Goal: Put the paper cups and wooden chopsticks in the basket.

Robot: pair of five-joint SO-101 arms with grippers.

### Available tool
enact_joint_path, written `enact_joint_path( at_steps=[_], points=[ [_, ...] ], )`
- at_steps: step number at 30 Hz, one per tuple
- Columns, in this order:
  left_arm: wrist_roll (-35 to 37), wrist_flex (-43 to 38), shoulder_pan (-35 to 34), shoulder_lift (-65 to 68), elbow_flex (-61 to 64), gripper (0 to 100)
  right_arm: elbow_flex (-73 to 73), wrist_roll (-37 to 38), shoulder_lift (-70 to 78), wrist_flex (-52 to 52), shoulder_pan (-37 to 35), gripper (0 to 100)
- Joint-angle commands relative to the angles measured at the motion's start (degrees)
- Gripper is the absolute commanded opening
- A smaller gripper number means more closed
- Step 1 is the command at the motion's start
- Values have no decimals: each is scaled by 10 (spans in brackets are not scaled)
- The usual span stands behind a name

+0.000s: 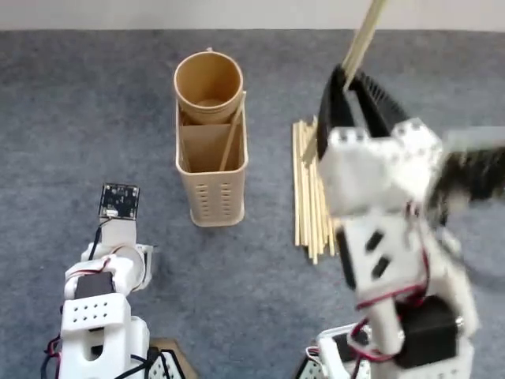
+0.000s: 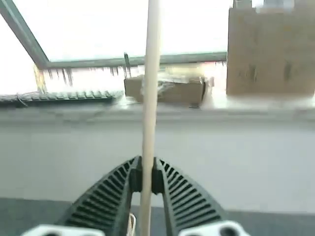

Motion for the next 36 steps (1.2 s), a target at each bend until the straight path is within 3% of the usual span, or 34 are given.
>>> enact_joint_path(
  at_steps=[1,7,20,24,30,33,36],
  points=[
    [4,-11,8,-6,-2,256,132,8,-19,-161,-67,5],
    [4,-23,8,-2,0,256,72,7,119,-230,-107,5],
    [4,-23,8,-2,0,256,-3,7,301,-230,-124,6],
    [4,-23,8,-2,0,256,46,11,291,-229,-115,28],
    [4,-23,8,-2,0,256,99,11,218,-229,-110,259],
    [4,-23,8,-2,0,256,99,11,191,-188,-109,256],
    [4,-23,8,-2,0,256,36,11,169,-61,-95,229]
  ],
)
